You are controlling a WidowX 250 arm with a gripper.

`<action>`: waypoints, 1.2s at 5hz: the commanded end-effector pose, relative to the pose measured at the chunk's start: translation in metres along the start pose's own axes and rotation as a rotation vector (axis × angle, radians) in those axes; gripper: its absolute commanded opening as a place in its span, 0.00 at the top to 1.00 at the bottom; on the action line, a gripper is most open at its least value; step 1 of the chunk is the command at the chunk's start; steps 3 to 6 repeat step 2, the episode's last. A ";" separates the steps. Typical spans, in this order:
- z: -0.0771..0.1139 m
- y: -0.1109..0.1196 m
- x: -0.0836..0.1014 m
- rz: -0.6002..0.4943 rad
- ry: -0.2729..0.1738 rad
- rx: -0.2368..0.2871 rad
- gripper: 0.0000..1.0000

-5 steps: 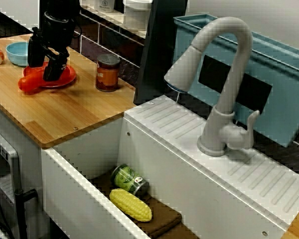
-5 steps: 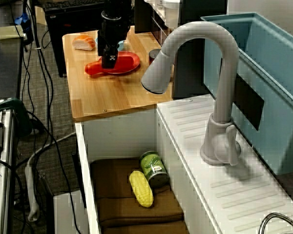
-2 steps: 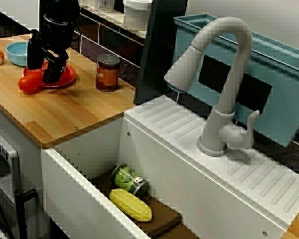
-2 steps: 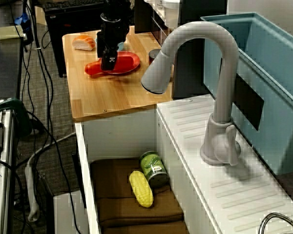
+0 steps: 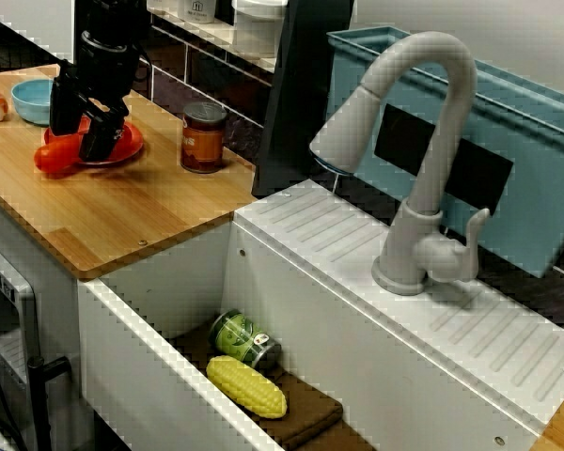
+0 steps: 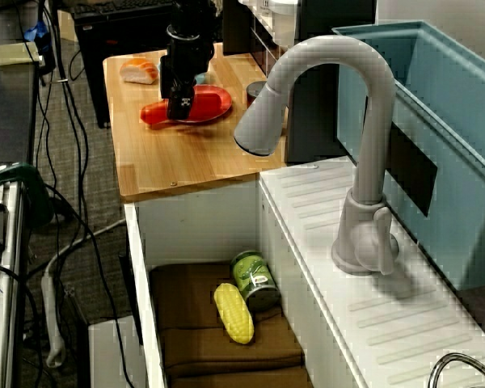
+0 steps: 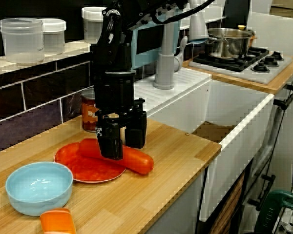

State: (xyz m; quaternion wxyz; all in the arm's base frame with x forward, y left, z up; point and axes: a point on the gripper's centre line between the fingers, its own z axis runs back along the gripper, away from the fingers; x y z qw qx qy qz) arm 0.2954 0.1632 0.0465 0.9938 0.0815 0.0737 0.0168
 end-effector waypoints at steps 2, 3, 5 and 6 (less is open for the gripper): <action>0.011 0.009 0.002 0.020 -0.029 0.011 0.00; 0.011 0.009 0.002 0.020 -0.029 0.011 0.00; 0.011 0.009 0.002 0.020 -0.029 0.011 0.00; 0.011 0.009 0.002 0.020 -0.029 0.011 0.00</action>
